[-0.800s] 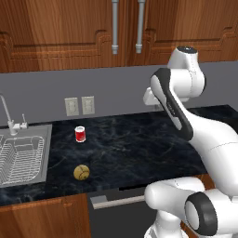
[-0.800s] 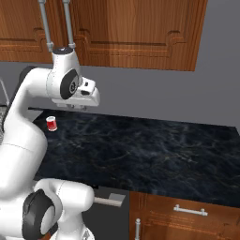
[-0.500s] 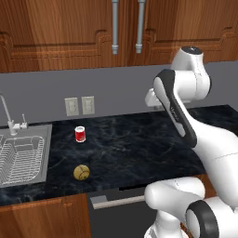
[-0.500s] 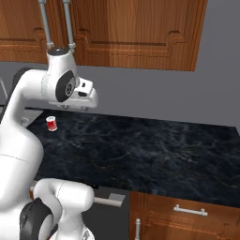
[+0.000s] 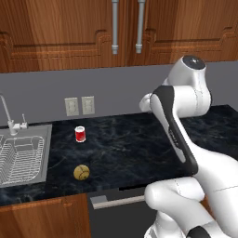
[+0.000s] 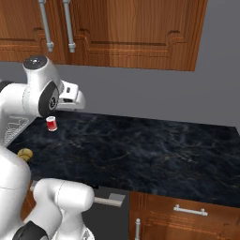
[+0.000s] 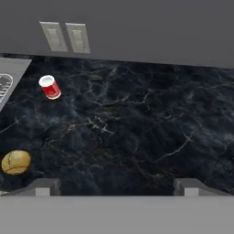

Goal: Open the cabinet. Pick the bar soap and place it next to the sink. Then close the cabinet.

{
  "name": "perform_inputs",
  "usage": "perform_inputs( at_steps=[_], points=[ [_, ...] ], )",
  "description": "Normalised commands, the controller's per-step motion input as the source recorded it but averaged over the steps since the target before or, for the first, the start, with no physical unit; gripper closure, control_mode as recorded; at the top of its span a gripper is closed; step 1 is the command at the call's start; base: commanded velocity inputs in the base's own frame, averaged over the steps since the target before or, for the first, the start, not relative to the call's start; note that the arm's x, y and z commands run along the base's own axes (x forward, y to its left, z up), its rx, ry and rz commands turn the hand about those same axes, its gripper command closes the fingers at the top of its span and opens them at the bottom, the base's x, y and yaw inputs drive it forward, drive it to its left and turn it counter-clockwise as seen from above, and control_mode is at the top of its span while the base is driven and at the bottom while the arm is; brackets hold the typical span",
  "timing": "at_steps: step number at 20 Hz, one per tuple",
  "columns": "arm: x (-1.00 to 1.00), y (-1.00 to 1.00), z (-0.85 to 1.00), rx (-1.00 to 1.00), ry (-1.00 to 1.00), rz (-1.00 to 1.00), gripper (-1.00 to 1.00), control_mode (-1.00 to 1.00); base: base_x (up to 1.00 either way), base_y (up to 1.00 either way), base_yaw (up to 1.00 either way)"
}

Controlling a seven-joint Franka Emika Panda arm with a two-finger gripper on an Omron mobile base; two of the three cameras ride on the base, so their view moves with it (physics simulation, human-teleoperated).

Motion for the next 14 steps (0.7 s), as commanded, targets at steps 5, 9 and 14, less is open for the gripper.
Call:
perform_inputs(
  at_steps=[5, 9, 14],
  points=[
    [-0.04, 0.25, 0.21, 0.00, -0.25, 0.00, -1.00, -1.00, 0.00, 0.00, 0.00],
    [-0.10, 0.13, 0.42, 0.00, -0.20, 0.00, -1.00, -1.00, 0.00, 0.00, 0.00],
    [-0.23, 0.02, 0.58, 0.00, -0.16, 0.00, -1.00, -1.00, 0.00, 0.00, 0.00]
  ],
)
